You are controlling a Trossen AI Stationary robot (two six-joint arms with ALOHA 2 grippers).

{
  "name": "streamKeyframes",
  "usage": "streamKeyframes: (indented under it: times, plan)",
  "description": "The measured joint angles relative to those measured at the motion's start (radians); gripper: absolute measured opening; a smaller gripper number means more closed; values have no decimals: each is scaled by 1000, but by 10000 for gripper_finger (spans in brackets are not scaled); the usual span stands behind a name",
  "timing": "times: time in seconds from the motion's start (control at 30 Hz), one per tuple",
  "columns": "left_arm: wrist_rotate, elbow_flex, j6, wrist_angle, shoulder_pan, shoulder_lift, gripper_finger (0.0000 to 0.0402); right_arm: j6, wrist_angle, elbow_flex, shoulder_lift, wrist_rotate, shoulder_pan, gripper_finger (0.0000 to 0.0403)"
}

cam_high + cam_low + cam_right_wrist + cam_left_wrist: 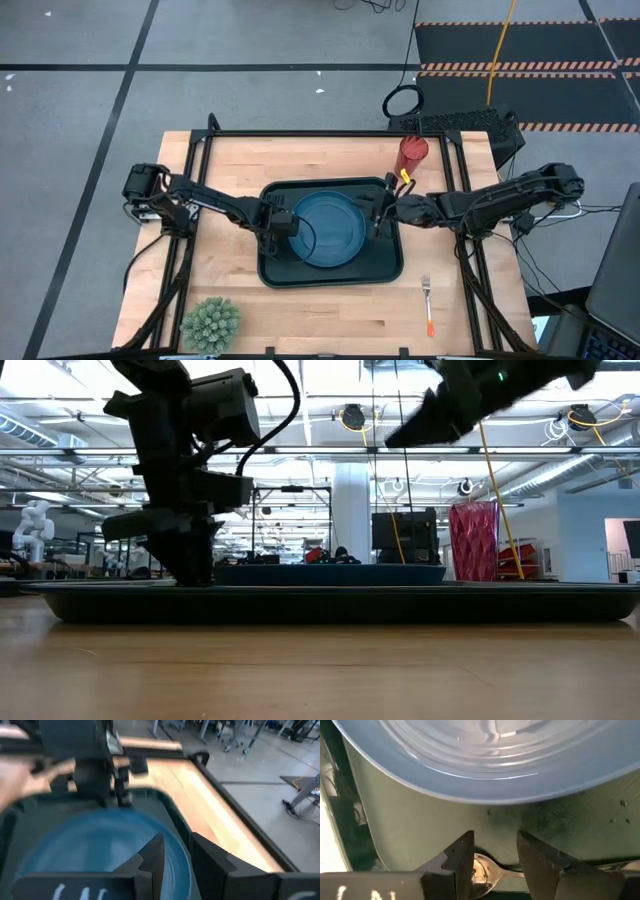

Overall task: Pick and place plate/cup/fork/spoon on tray
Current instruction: Put the black spoon to the left of the blue plate on the black tray

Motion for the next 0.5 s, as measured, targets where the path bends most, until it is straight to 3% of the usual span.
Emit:
streamKeyframes:
  times: [0.2,0.5]
  plan:
    - [-2,0,-1,8,0,-1,152,44,58,-102,-7,-2,-73,84]
    - [-4,0,4,13,0,-7,152,45,76,-110,-15,-4,-86,84]
